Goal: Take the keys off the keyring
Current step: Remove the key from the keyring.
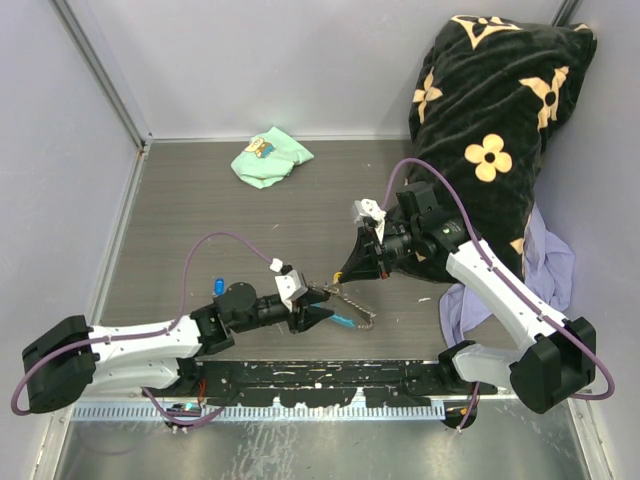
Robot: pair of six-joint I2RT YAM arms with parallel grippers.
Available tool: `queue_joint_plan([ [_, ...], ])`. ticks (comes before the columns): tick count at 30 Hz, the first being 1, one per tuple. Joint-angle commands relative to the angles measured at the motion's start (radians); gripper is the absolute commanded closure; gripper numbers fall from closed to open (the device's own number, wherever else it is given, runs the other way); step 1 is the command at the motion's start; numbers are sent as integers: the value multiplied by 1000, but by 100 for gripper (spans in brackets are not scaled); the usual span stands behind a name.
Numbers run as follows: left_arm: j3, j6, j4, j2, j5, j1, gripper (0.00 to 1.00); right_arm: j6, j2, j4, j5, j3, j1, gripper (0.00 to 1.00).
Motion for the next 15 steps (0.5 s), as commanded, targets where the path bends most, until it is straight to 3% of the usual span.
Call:
queue_joint_plan([
  [1,41,53,97,16,-38,-9,61,-10,-7,21,-33,48,-3,99],
  [15,56,50,124,16,-87,-19,65,-10,-4,21,-33,47,-3,99],
])
